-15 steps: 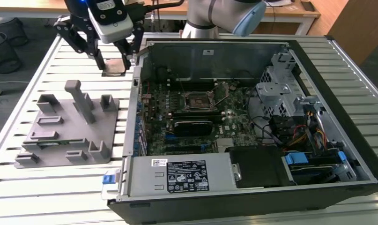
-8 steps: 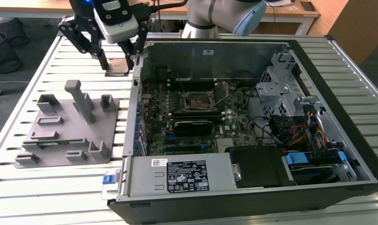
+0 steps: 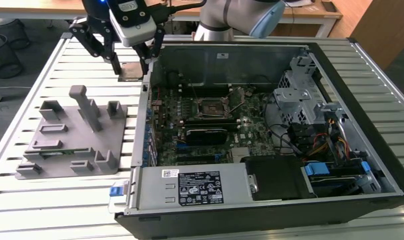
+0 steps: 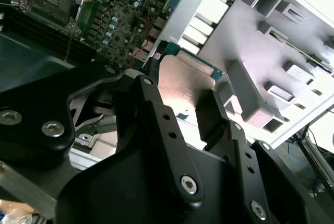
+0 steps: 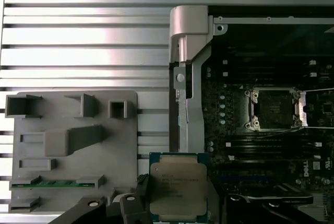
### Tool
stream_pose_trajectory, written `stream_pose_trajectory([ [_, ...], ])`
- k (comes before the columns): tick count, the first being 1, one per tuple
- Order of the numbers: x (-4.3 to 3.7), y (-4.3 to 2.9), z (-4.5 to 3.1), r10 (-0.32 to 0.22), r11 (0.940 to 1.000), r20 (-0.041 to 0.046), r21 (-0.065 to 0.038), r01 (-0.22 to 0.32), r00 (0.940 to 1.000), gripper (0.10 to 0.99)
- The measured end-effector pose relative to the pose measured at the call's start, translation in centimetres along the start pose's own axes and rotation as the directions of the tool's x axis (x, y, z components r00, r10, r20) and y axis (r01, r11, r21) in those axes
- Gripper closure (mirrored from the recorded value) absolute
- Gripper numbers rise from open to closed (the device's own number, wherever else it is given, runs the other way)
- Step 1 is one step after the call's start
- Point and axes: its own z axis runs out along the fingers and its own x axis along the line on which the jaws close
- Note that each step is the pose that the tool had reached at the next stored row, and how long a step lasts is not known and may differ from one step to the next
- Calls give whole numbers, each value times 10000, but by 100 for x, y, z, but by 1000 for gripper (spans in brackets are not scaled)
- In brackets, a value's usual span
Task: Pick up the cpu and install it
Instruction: 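Pick up the cpu and move it towards the insertion slot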
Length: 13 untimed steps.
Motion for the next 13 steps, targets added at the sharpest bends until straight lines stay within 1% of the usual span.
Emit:
stream_pose_trajectory([
  [9,-107,1,4,1,10000,0,-1,-1,10000,561],
  [10,-141,3,5,1,10000,-1,-1,-1,10000,561],
  [13,-185,15,9,0,10000,0,-1,0,10000,561],
])
